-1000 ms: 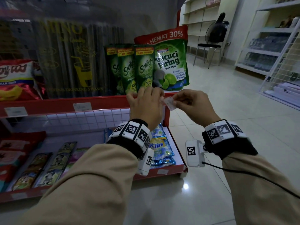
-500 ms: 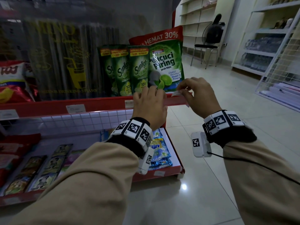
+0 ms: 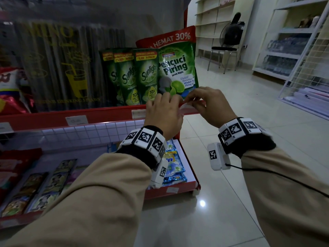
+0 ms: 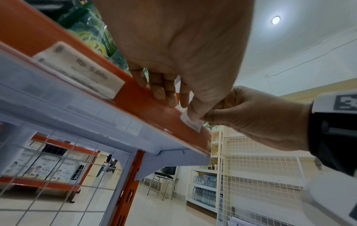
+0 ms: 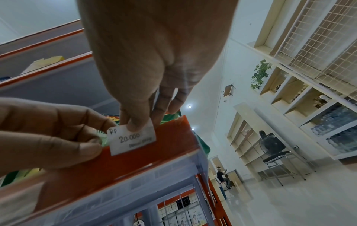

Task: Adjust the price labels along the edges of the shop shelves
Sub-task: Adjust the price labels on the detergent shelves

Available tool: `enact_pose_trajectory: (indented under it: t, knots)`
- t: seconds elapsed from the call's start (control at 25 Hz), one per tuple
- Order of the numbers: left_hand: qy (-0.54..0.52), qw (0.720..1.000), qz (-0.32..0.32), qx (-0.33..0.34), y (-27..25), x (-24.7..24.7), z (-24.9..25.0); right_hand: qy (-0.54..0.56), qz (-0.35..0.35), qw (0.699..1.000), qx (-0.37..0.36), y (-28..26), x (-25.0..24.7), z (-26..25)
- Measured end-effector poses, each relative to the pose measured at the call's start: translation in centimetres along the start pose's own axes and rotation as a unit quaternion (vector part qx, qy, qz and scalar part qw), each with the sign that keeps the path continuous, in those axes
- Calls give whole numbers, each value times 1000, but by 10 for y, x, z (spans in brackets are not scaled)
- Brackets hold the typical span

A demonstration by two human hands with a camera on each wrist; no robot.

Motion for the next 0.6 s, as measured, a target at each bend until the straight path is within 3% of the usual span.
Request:
enact_pose_trajectory:
  t: [0.2, 0.6]
  knots:
    - [46, 999, -14, 4, 4, -1, 2, 12, -5, 1000, 25, 0, -8, 2]
    - [47, 999, 10, 8, 3, -2, 1, -97, -103, 988, 60, 6, -13, 1]
Point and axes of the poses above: each hand's wrist, its own y-axis towards the middle knuckle, its own x-axis out of the palm, z = x × y, the point moved 1 cm from there along y, towards the middle knuckle, and after that the axes turned 15 degrees about y, right-handed, at the moved point
